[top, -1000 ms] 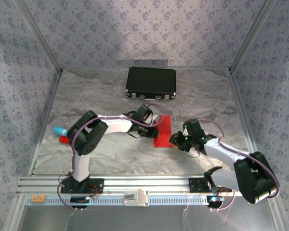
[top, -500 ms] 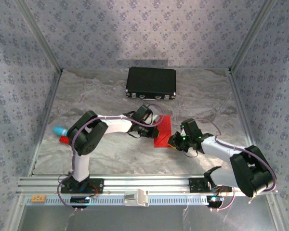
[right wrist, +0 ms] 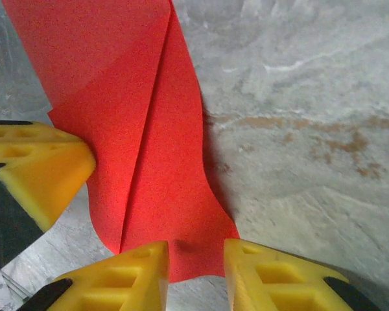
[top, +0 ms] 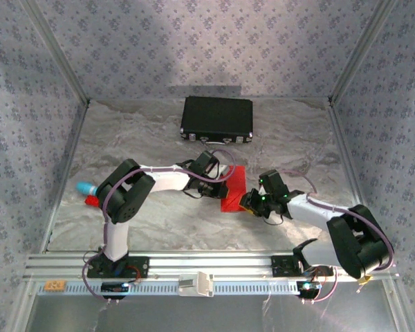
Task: Fold a paper plane with a square sheet of paper (pick it up from the middle)
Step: Turn over the paper at the center of the table.
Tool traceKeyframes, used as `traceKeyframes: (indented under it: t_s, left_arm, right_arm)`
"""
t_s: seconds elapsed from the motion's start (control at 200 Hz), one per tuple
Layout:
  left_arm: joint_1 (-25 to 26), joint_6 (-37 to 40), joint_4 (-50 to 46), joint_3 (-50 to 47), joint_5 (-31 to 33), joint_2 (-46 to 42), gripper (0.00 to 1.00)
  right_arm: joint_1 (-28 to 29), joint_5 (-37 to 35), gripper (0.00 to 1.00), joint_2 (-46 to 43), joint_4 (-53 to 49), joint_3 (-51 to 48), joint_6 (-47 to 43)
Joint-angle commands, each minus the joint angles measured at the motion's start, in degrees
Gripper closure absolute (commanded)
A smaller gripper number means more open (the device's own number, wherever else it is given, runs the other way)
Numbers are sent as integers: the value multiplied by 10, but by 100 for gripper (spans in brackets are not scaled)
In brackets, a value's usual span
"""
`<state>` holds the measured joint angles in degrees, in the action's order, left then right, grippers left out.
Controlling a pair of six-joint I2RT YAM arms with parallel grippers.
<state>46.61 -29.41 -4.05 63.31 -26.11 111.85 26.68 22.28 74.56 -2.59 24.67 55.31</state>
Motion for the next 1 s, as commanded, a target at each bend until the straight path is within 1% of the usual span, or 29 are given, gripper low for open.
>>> traceKeyframes:
  t_s: [0.0, 0.24, 0.32, 0.47, 0.62, 0.745, 0.994]
  left_arm:
    - [5, 2, -17, -14, 6, 3, 93]
    - [5, 1, -17, -14, 5, 2, 94]
    - [5, 1, -17, -14, 5, 2, 94]
    - [6, 1, -16, -14, 5, 1, 93]
    - [6, 1, -16, -14, 5, 2, 94]
    - [6, 0, -15, -15, 5, 3, 94]
    - [7, 0, -14, -14, 4, 2, 94]
  right_arm:
    - [3, 3, 70, 20, 39, 3, 22]
    - [-2, 12, 65, 39, 88, 17, 25]
    - [-12, 24, 64, 53, 94, 26, 24]
    - [-25, 45, 63, 71, 137, 30, 26]
    - [-34, 62, 61, 81, 143, 41, 17]
    - [-43, 60, 58, 80, 140, 43, 10]
    - [-64, 81, 59, 104, 164, 38, 4]
